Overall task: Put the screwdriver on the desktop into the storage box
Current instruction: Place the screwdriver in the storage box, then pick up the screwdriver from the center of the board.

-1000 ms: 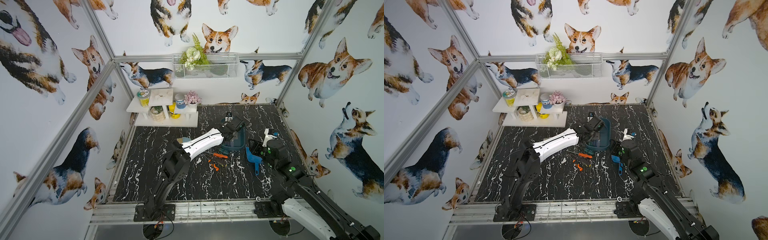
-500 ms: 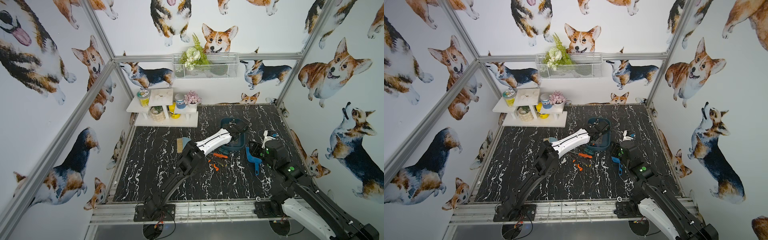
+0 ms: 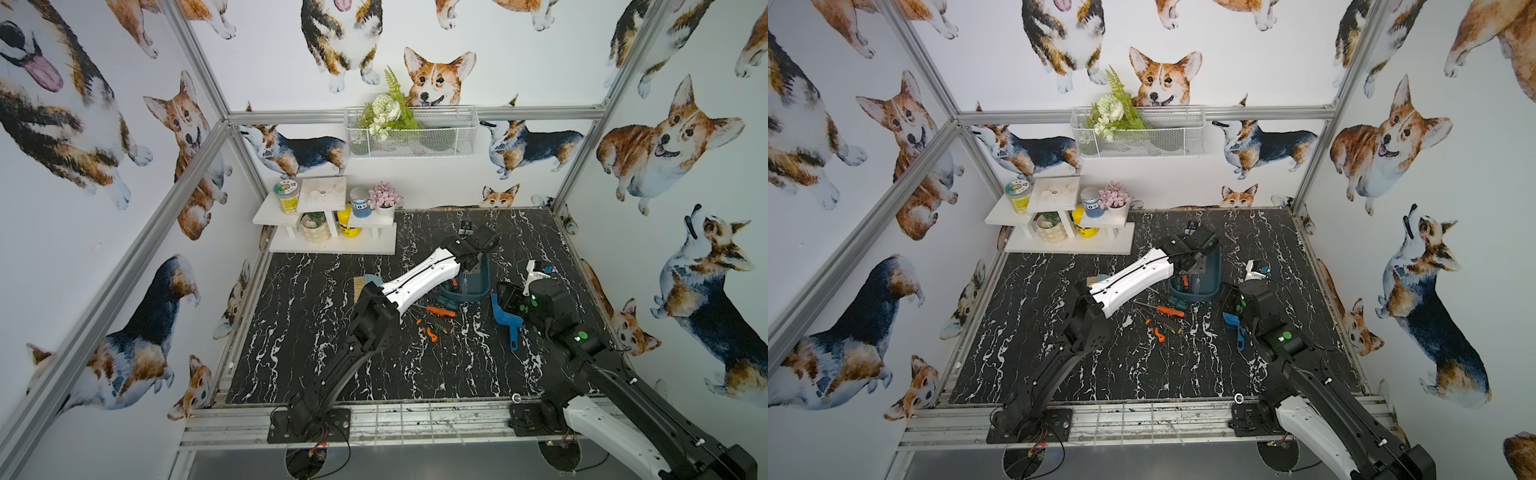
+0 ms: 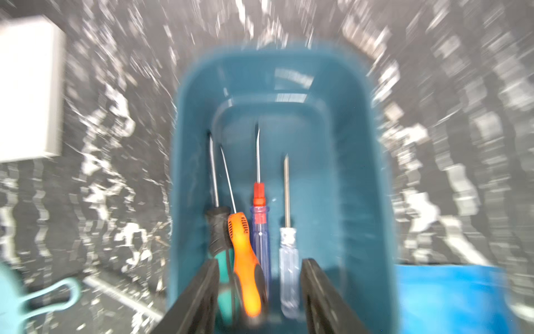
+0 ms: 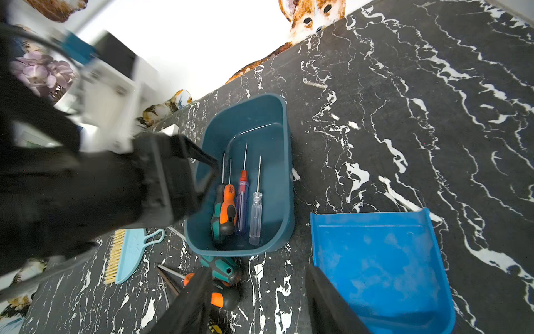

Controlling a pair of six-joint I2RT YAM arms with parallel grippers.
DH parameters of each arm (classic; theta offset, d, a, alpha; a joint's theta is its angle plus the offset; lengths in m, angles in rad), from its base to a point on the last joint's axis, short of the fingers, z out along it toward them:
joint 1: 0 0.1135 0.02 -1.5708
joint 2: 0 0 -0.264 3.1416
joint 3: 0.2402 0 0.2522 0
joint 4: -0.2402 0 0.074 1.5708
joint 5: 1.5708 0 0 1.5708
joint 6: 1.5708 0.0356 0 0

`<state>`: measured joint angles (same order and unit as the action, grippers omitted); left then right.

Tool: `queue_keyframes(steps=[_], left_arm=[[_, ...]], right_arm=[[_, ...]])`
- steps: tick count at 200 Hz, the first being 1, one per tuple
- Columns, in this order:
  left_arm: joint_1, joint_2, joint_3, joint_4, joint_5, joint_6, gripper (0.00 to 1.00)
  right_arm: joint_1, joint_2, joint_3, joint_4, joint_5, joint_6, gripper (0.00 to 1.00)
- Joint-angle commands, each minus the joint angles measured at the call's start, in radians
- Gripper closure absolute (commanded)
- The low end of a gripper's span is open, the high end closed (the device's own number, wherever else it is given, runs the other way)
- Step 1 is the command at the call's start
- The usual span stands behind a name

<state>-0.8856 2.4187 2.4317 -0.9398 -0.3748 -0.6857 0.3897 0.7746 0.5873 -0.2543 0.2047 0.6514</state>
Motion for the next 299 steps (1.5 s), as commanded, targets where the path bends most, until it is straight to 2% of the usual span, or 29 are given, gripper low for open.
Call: queue_keyframes(steps=[1, 26, 52, 102, 136, 178, 216, 299], left_arm=[[0.000, -0.135, -0.105, 0.073, -0.056, -0.046, 0.48], [0.018, -0.398, -0.487, 0.300, -0.071, -0.093, 0.48], [0.077, -0.645, -0.854, 0.464, -0.059, -0.169, 0.50], [0.225, -0.950, -1.298, 0.523, 0.013, -0.258, 0.51], [0.316, -1.105, -1.541, 0.585, 0.084, -0.310, 0.51], [0.381, -1.214, -1.684, 0.636, 0.120, -0.348, 0.51], [0.417, -1.231, -1.695, 0.636, 0.143, -0.339, 0.51], [0.418, -1.240, -1.761, 0.659, 0.177, -0.369, 0.51]], right_arm=[[-0.002, 0.033, 0.020, 0.071, -0.089, -0.049, 0.44], [0.026, 0.116, 0.064, 0.105, -0.187, -0.109, 0.46], [0.161, 0.232, 0.132, 0.086, -0.120, -0.149, 0.46], [0.359, 0.514, 0.233, 0.070, -0.144, -0.192, 0.48], [0.445, 0.687, 0.327, -0.007, -0.130, -0.214, 0.49], [0.484, 0.843, 0.400, -0.056, -0.105, -0.220, 0.51], [0.512, 0.920, 0.432, -0.088, -0.084, -0.227, 0.53], [0.566, 1.009, 0.465, -0.142, -0.009, -0.235, 0.60]])
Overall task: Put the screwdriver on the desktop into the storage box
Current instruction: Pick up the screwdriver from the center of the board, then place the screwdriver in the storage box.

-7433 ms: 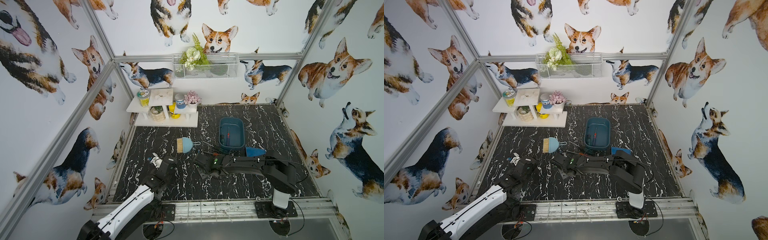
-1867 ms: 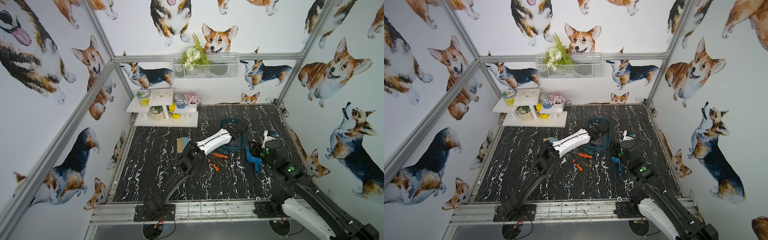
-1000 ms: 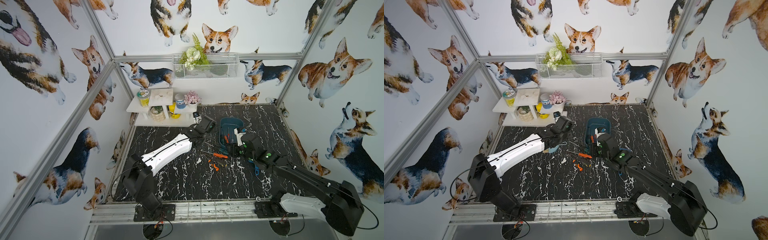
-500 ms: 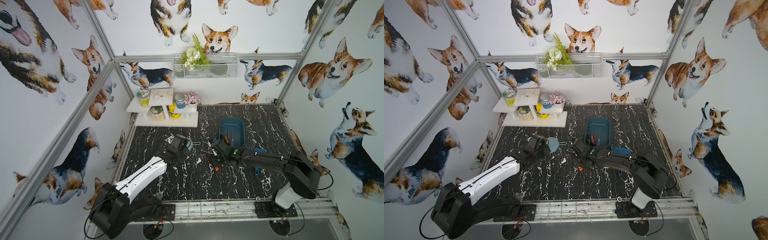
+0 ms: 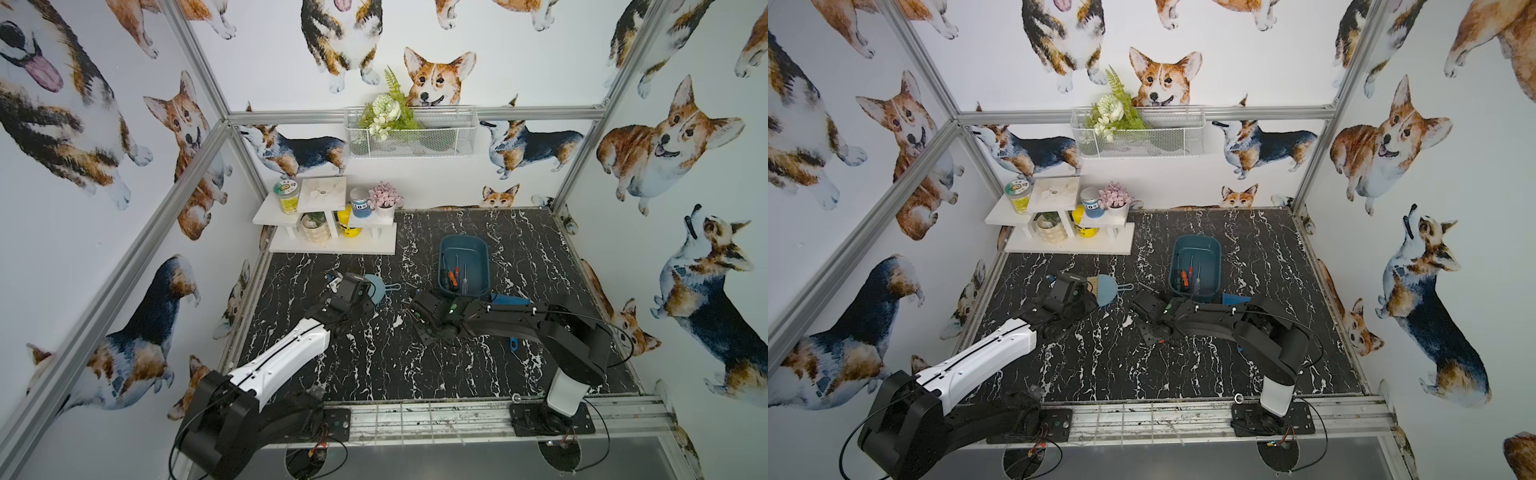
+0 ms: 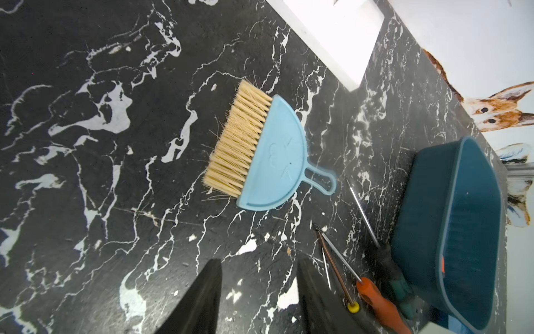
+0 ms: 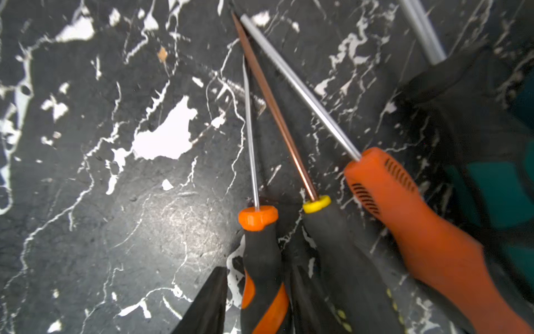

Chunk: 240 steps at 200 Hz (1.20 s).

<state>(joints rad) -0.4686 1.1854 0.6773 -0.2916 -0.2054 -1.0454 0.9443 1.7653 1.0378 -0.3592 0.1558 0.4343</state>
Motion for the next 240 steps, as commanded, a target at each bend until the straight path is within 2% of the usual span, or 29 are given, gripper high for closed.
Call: queue_keyframes(steps=[1, 33, 105, 159, 181, 206, 222, 240], left_arm=[[0.001, -0.007, -0.007, 0.011, 0.008, -0.010, 0.51], [0.002, -0.020, -0.013, 0.009, 0.003, -0.016, 0.51], [0.002, -0.067, -0.012, -0.015, -0.015, -0.017, 0.51], [0.002, -0.101, -0.001, -0.029, -0.031, -0.004, 0.51], [0.002, -0.094, 0.010, -0.025, -0.022, 0.004, 0.51], [-0.003, -0.071, 0.023, -0.014, -0.007, 0.014, 0.52], [-0.019, -0.052, 0.036, -0.012, -0.009, 0.018, 0.52], [-0.038, -0.027, 0.040, -0.011, -0.011, 0.018, 0.52]], right_arm=[[0.011, 0.019, 0.014, -0.038, 0.040, -0.018, 0.60], [0.036, 0.039, 0.024, -0.048, 0.088, -0.026, 0.64], [0.055, 0.012, 0.031, -0.032, 0.077, -0.035, 0.85], [0.031, -0.180, 0.007, 0.073, 0.012, -0.007, 0.87], [-0.058, -0.282, -0.029, 0.129, -0.034, 0.025, 0.88], [-0.253, -0.379, -0.095, 0.181, -0.077, 0.088, 0.87], [-0.386, -0.403, -0.118, 0.203, -0.122, 0.115, 0.87], [-0.490, -0.389, -0.112, 0.203, -0.149, 0.107, 0.87]])
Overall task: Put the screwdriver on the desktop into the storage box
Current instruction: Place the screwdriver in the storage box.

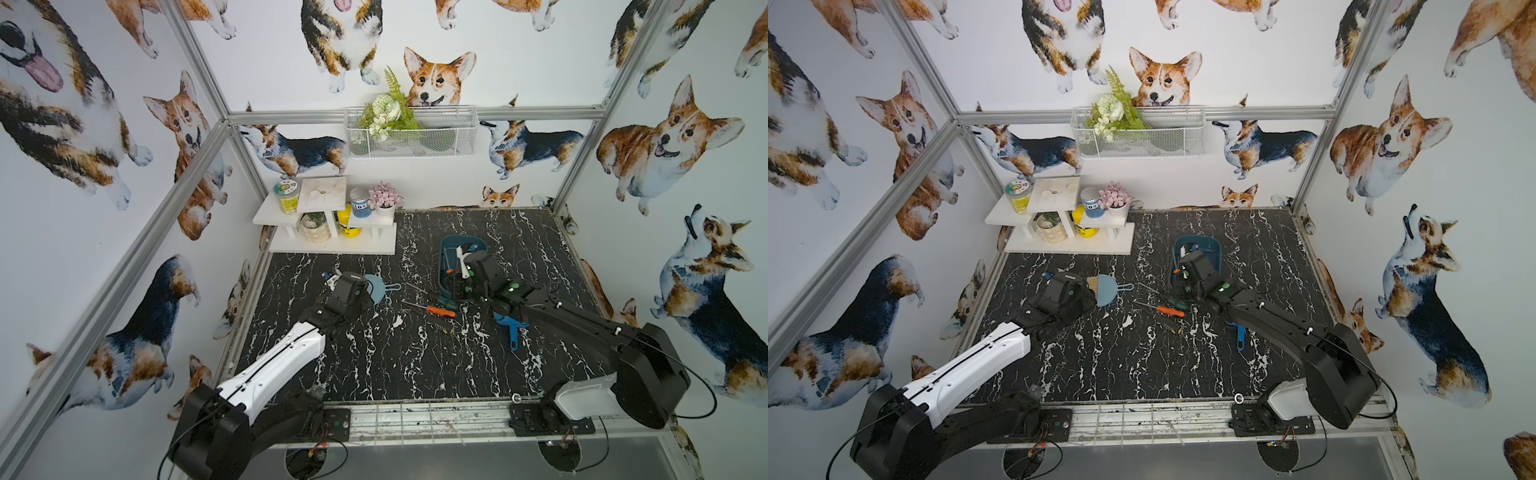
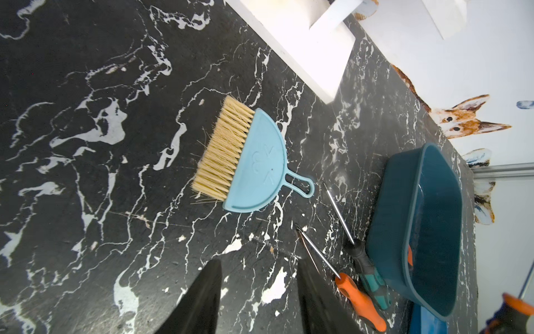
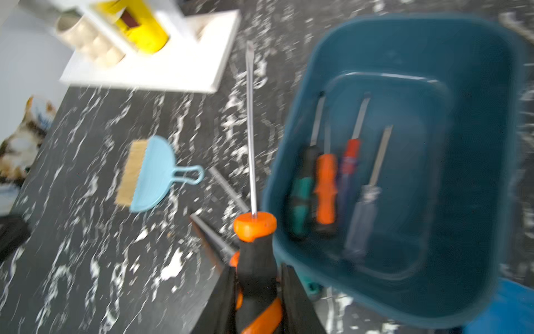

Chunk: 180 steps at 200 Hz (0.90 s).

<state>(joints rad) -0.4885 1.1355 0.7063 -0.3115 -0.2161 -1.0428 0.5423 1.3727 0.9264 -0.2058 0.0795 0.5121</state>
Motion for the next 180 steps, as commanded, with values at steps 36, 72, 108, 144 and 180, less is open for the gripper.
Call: queue_keyframes(steps=[36, 72, 108, 144, 180], left_arm=[[-0.065, 0.072, 0.050, 0.032, -0.001, -0.012, 0.52], [-0.115, 0.132, 0.072, 0.044, 0.011, -0.044, 0.52], [-0.184, 0.194, 0.104, 0.046, -0.011, -0.091, 0.52], [-0.266, 0.253, 0.130, 0.032, -0.048, -0.196, 0.53], [-0.343, 0.298, 0.142, 0.037, -0.063, -0.332, 0.53]], right_arm=[[-0.193, 0.091, 0.015, 0.053, -0.070, 0.034, 0.85], [-0.199, 0.201, 0.025, 0.070, -0.030, 0.038, 0.83], [-0.199, 0.272, 0.022, 0.106, -0.037, 0.052, 0.71], [-0.199, 0.275, 0.028, 0.100, -0.023, 0.038, 0.51], [-0.198, 0.135, -0.016, 0.083, 0.000, 0.027, 0.47]])
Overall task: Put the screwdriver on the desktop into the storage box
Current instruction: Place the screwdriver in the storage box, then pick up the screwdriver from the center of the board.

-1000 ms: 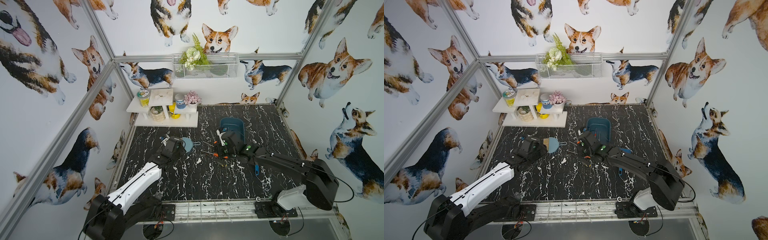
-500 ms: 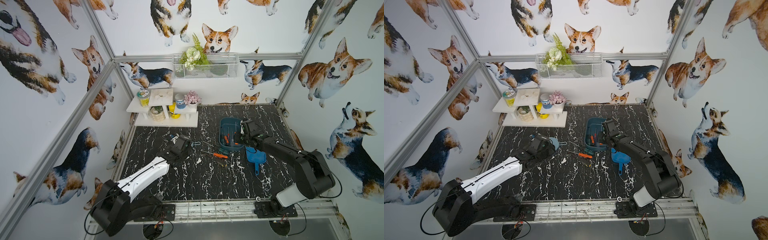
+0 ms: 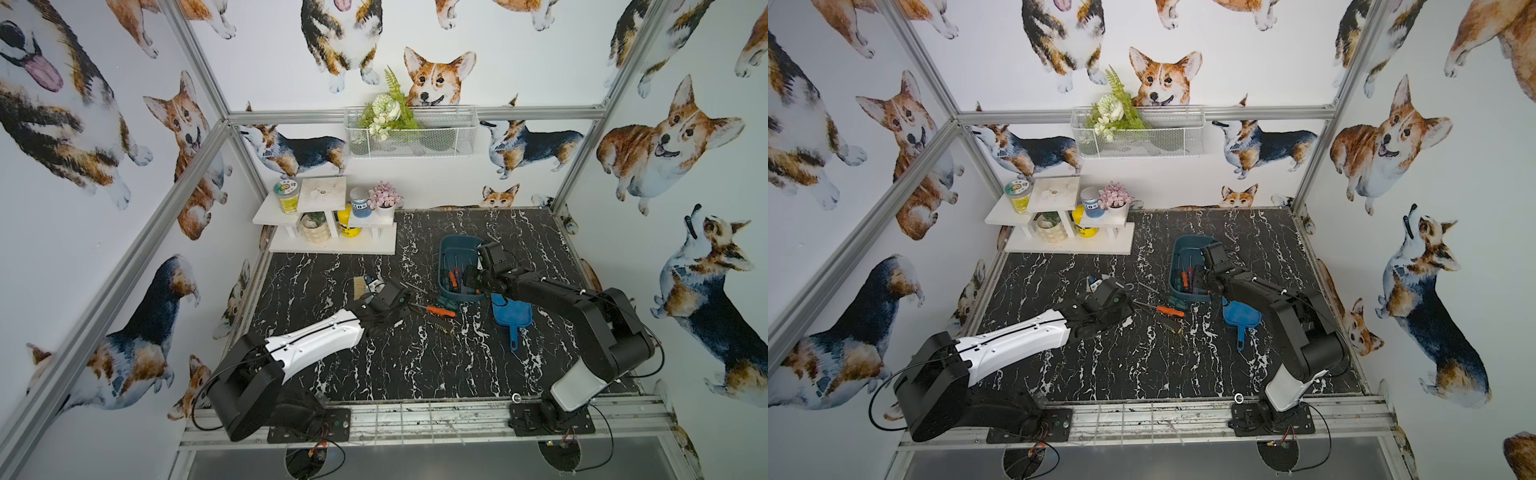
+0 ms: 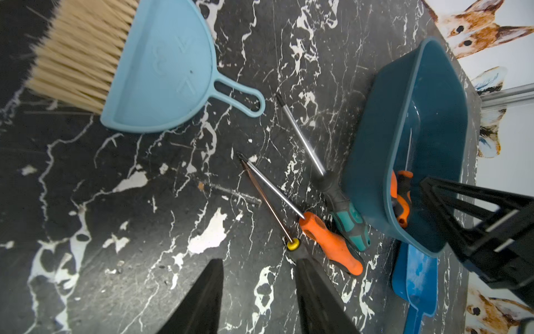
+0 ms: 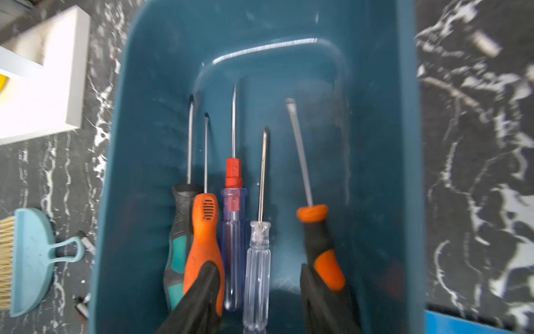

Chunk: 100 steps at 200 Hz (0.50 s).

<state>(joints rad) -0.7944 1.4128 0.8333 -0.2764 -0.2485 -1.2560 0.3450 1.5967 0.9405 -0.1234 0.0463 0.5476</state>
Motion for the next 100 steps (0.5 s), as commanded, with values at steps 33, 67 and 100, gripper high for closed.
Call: queue_keyframes(steps=[33, 67, 100], left_arm=[[-0.128, 0.076, 0.055, 0.009, -0.034, -0.250, 0.47], [-0.187, 0.164, 0.126, -0.003, -0.012, -0.364, 0.47], [-0.199, 0.257, 0.187, -0.021, 0.024, -0.422, 0.47]], right_arm=[[-0.001, -0.320, -0.156, 0.020, 0.048, -0.006, 0.48], [-0.001, -0.499, -0.253, -0.025, 0.070, 0.022, 0.48], [-0.001, -0.586, -0.303, -0.044, 0.081, 0.041, 0.48]])
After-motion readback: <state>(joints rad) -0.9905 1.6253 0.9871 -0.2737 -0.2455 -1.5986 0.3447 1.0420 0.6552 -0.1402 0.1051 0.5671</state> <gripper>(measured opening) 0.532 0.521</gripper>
